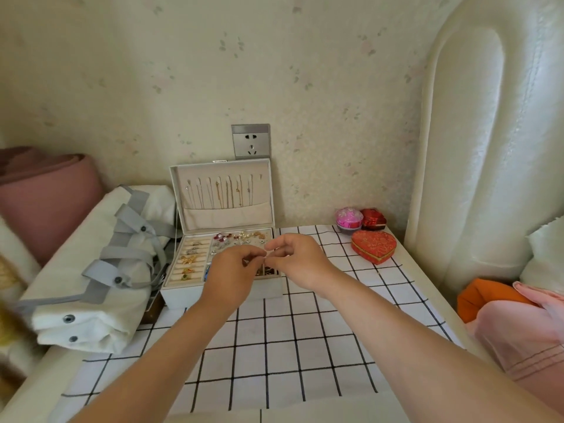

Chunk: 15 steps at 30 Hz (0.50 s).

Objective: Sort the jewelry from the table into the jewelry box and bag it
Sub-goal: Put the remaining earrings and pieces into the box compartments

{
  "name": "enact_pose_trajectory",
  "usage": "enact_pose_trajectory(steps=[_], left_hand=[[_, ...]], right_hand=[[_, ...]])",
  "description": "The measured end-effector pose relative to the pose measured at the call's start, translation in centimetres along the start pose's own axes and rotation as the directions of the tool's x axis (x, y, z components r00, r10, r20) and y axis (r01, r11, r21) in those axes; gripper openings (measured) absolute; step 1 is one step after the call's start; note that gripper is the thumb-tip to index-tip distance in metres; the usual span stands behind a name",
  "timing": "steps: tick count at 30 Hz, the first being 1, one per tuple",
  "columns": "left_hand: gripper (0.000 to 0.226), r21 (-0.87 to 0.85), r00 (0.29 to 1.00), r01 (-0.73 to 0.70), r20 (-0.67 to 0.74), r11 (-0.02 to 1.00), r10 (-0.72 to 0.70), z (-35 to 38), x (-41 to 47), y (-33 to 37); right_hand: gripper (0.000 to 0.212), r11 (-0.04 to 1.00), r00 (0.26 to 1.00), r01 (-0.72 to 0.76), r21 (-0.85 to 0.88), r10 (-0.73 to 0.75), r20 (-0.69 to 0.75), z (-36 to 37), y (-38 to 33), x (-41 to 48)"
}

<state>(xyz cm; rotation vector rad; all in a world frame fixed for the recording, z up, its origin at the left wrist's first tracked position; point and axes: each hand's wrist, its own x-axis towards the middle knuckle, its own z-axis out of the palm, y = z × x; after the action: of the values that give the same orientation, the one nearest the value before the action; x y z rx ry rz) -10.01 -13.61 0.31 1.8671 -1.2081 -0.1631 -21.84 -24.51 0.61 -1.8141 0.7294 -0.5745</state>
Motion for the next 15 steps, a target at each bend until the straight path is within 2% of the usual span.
enact_pose_trajectory(steps=[4, 9, 12, 15], left_hand=[[0.017, -0.022, 0.997, -0.013, 0.076, 1.0, 0.015, -1.9, 0.5, -1.1], [0.022, -0.105, 0.996, 0.013, 0.085, 0.994, -0.004, -2.7, 1.3, -2.0], [0.01, -0.234, 0.992, 0.096, 0.098, 0.968, -0.075, -2.6, 1.8, -2.6], [0.009, -0.335, 0.983, 0.175, 0.12, 0.926, -0.142, -2.7, 2.3, -2.9]], right_hand=[[0.027, 0.999, 0.997, -0.036, 0.021, 0.034, 0.069, 0.4, -1.2, 0.5], [0.024, 0.996, 0.986, -0.084, 0.038, 0.078, 0.145, -0.1, -2.5, 1.3], [0.027, 0.994, 0.984, -0.079, 0.072, 0.066, 0.165, 0.0, -3.2, 1.5], [0.031, 0.994, 0.985, -0.058, 0.091, 0.042, 0.168, 0.5, -3.5, 1.8]])
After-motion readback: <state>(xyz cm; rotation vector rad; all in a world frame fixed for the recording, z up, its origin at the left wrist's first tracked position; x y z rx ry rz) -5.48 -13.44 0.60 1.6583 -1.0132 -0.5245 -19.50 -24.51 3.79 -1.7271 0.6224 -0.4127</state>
